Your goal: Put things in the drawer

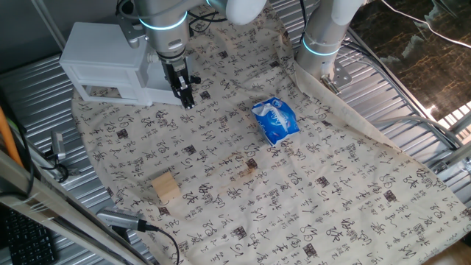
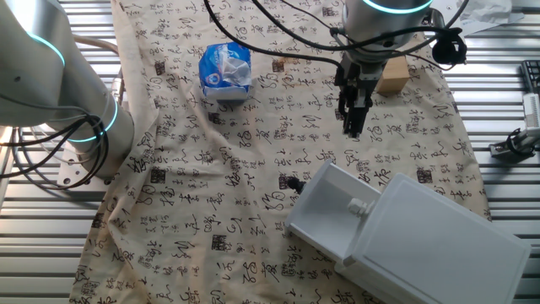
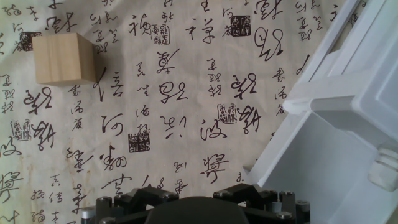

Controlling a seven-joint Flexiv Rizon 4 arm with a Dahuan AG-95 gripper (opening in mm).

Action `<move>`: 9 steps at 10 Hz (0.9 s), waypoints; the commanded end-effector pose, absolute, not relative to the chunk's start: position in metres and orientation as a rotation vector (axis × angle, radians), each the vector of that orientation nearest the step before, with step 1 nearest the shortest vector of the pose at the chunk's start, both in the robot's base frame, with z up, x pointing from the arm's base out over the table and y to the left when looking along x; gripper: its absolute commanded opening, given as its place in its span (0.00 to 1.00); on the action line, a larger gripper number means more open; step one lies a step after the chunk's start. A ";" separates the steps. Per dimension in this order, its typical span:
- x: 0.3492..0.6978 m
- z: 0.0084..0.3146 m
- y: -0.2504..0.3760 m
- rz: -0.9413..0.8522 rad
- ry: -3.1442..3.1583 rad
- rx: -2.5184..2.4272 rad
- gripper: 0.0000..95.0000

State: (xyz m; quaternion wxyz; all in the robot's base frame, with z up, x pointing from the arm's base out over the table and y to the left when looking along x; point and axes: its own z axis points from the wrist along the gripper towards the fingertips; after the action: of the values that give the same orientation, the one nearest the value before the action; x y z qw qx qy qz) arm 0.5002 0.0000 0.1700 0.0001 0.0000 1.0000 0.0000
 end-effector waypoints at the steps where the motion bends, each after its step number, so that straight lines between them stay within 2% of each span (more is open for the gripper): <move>1: 0.500 0.170 0.000 -0.047 3.086 0.218 0.00; 9: 0.499 0.171 -0.001 -0.050 3.092 0.207 0.00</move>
State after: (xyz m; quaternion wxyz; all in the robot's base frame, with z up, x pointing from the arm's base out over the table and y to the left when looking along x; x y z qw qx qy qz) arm 0.4995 -0.0013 0.1708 0.0222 0.0670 0.9974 -0.0175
